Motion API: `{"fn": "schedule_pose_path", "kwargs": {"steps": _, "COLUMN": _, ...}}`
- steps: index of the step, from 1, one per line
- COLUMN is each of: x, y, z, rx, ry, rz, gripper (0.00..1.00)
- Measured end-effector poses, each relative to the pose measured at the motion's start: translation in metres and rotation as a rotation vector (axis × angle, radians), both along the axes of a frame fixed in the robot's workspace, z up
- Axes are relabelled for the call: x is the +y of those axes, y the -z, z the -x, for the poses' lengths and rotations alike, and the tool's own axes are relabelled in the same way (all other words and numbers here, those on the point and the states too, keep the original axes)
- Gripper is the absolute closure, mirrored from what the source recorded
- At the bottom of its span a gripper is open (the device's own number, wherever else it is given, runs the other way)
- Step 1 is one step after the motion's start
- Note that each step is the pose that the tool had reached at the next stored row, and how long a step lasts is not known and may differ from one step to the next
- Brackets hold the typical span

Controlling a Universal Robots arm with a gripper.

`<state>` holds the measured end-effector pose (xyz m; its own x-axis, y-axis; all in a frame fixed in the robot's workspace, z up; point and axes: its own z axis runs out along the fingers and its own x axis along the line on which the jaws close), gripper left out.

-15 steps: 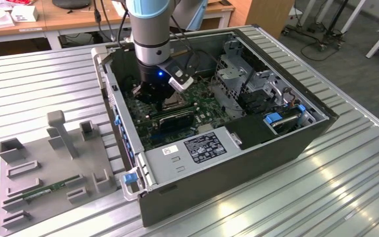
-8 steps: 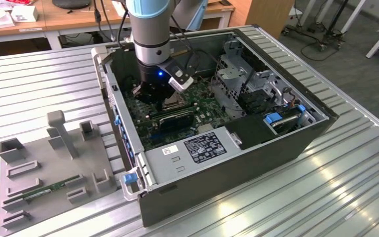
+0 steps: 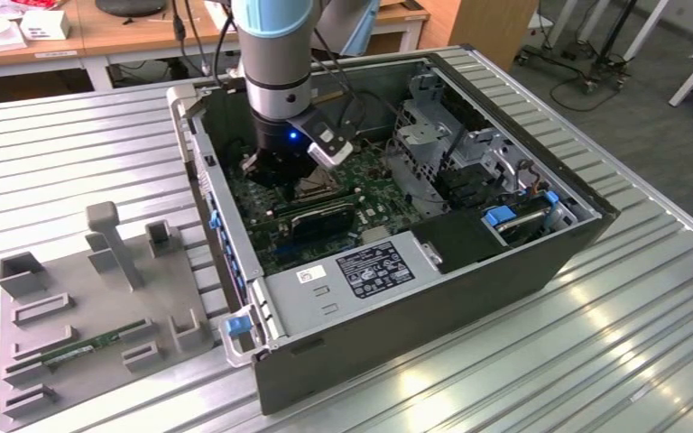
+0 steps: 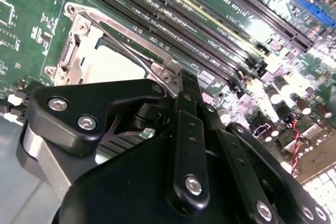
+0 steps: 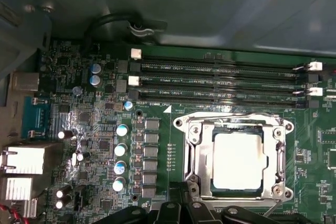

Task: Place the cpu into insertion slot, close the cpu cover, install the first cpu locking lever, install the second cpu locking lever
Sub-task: 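Install the second cpu locking lever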

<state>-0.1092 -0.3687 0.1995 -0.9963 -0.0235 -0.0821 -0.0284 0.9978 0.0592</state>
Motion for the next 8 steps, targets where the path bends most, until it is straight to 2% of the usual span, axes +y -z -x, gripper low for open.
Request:
{"fn": "schedule_pose_path", "kwargs": {"steps": 6, "x": 0.0, "y": 0.0, "z": -0.0001, "rx": -0.0001, "ry": 0.0, "rz": -0.0021, "gripper": 0.89}}
{"fn": "schedule_pose_path", "kwargs": {"steps": 8, "x": -0.0001, "y": -0.0027, "z": 0.0, "rx": 0.0, "ry": 0.0, "rz": -0.0021, "gripper": 0.89}}
